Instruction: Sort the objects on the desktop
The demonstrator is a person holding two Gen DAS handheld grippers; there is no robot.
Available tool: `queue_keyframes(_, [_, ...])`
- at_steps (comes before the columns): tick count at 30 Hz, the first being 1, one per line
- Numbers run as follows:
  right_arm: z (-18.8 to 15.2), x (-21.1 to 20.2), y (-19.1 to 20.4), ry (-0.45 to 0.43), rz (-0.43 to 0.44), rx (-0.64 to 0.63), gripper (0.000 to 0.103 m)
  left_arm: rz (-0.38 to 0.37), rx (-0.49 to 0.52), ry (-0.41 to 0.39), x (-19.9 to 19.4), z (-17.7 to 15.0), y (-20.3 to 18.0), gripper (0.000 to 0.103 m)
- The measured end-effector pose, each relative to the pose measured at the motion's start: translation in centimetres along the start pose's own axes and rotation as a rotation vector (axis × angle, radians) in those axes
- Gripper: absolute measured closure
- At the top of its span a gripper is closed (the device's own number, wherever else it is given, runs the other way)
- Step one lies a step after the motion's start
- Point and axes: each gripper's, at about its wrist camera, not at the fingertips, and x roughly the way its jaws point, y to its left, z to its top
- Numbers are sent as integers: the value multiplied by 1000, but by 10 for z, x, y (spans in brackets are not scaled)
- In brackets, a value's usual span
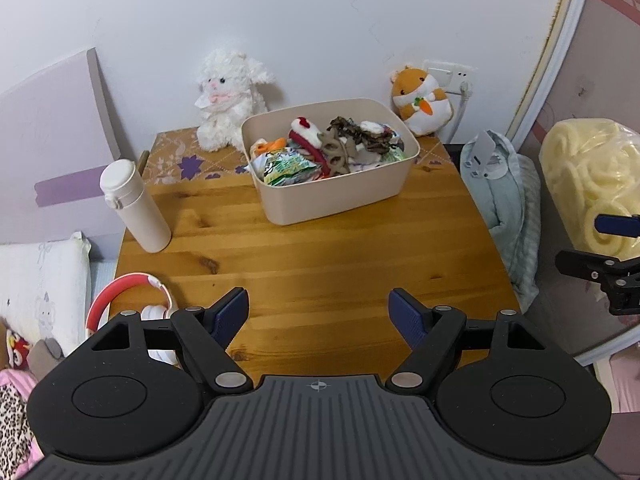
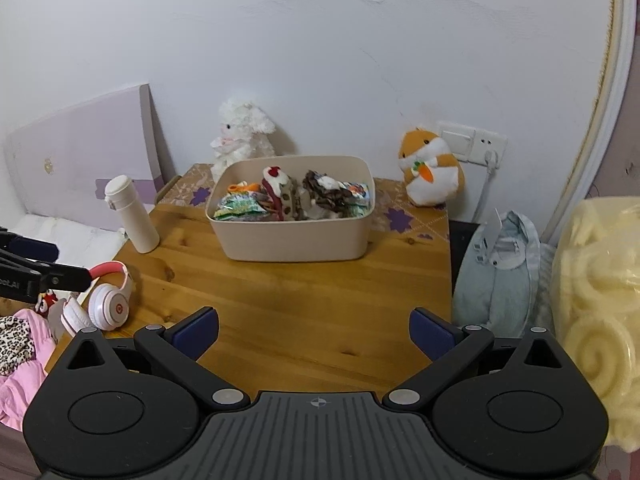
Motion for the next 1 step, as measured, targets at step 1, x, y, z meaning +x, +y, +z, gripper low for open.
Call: queue_keyframes(1, [0, 2, -2, 6, -1, 3, 0, 2, -4, 5, 1, 0, 0, 25])
